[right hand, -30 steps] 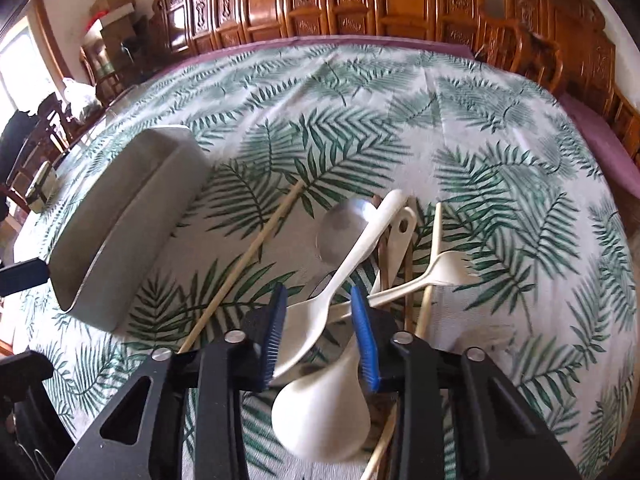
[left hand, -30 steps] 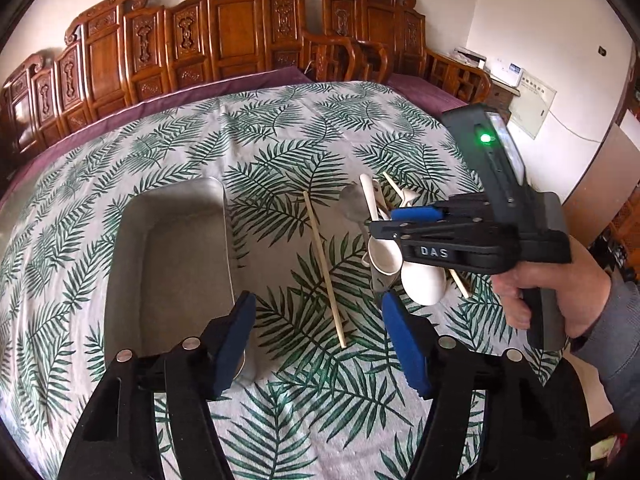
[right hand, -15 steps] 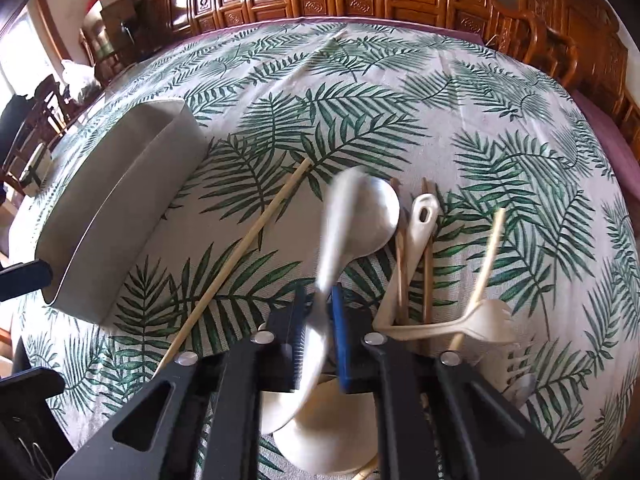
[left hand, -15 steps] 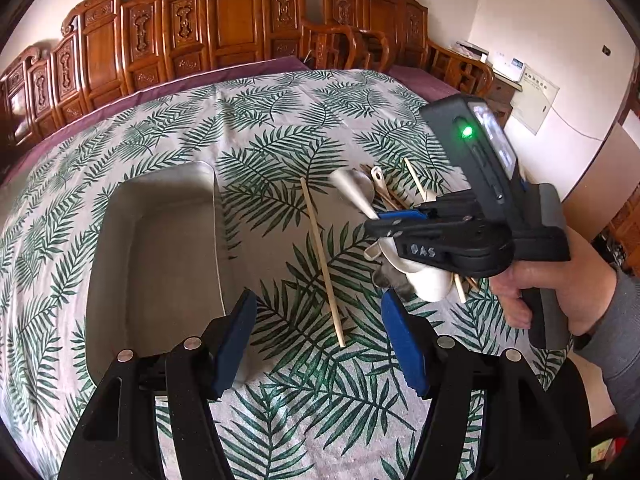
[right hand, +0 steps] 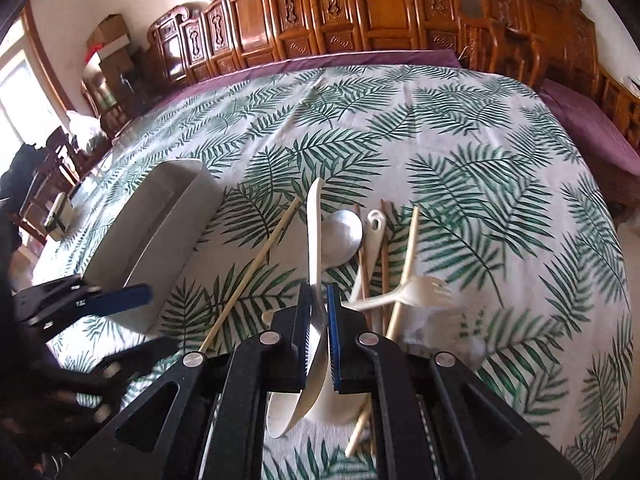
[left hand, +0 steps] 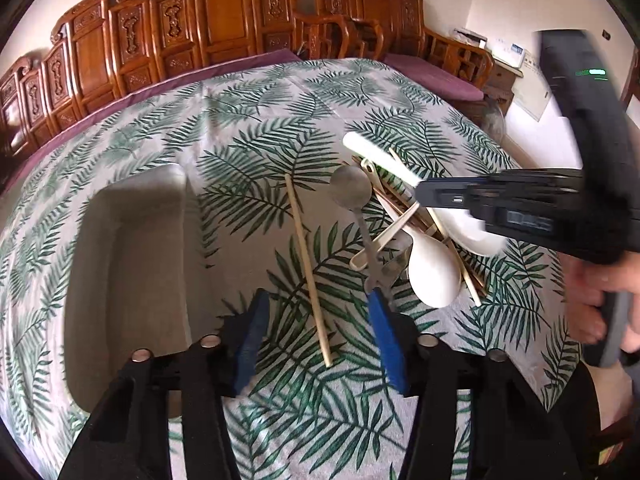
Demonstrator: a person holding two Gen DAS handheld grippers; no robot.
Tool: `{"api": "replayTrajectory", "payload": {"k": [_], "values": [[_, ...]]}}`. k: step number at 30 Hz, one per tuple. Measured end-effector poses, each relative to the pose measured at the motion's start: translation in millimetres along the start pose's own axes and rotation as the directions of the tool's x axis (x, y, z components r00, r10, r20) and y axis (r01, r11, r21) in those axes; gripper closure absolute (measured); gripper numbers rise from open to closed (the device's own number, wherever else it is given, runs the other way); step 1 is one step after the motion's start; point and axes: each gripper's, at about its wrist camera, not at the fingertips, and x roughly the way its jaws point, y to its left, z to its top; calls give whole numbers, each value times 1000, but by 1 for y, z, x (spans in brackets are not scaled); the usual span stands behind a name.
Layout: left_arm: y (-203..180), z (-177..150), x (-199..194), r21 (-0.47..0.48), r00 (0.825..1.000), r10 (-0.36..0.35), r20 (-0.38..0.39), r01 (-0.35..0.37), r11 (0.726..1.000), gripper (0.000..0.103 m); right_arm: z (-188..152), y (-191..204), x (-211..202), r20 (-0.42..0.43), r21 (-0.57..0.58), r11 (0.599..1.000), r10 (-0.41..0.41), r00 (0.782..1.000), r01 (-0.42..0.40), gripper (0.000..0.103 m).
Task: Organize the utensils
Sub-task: 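Grasp a white plastic spoon with the right tool while the left tool grasps a wooden chopstick, then lift the chopstick with the left tool over the grey tray while the right tool lifts the spoon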
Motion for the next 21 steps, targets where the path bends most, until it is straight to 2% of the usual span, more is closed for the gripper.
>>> {"api": "replayTrajectory", "payload": {"k": [2, 10, 21], "values": [[0, 3, 9, -4, 1000, 1, -17, -1, 1000, 68, -5, -3, -5, 2, 4, 1000, -7, 1000, 7, 94], [9, 11, 45, -46, 997, 3, -73, -6, 999, 91, -27, -18, -19, 11, 36, 999, -24, 1000, 24, 93], [13, 19, 70, -88, 992, -1, -128, -11, 996, 92, -31, -24, -25, 19, 31, 999, -34, 999, 33, 93]]}}
